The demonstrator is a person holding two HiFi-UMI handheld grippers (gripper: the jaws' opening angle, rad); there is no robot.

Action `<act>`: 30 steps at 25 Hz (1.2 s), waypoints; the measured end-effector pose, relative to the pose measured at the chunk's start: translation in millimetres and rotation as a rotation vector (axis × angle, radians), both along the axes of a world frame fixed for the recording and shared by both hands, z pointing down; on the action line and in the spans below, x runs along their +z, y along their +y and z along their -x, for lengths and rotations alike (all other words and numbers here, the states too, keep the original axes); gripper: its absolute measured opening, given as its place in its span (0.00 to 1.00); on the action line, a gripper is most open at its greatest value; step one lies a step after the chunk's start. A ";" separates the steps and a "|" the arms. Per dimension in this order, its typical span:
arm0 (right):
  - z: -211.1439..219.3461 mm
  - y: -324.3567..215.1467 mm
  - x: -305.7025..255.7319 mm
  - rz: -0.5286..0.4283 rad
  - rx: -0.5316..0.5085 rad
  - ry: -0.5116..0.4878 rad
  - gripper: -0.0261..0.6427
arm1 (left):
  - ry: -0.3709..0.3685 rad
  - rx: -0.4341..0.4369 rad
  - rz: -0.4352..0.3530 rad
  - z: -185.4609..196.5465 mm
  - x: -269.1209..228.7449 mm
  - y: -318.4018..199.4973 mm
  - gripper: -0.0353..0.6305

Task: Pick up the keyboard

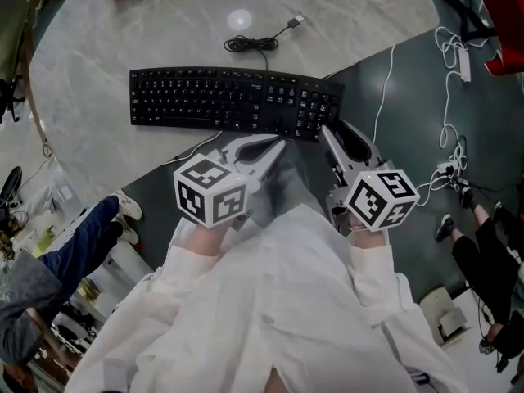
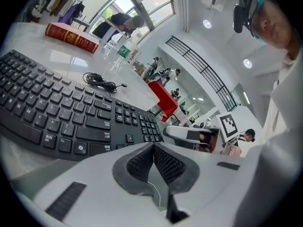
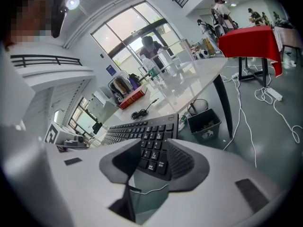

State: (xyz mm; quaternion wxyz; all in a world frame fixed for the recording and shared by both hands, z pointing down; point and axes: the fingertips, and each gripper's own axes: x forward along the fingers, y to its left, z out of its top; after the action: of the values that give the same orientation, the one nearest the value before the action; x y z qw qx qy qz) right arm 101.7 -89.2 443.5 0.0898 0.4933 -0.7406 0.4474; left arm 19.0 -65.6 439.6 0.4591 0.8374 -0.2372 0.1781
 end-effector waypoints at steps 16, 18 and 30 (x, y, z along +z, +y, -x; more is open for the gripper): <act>9.2 3.4 33.7 0.093 0.015 -0.120 0.47 | -0.010 -0.016 0.039 7.3 16.0 2.1 0.07; 9.5 3.1 37.7 0.108 0.020 -0.138 0.47 | -0.013 -0.019 0.041 8.9 17.7 1.7 0.08; 26.8 -7.5 51.0 0.141 -0.001 -0.242 0.47 | -0.022 -0.034 0.061 17.2 22.9 7.1 0.07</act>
State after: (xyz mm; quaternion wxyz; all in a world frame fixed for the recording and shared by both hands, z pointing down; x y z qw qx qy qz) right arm 74.9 -96.7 494.5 0.0345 0.4278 -0.7129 0.5547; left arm 1.8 -58.5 462.5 0.4846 0.8169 -0.2510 0.1866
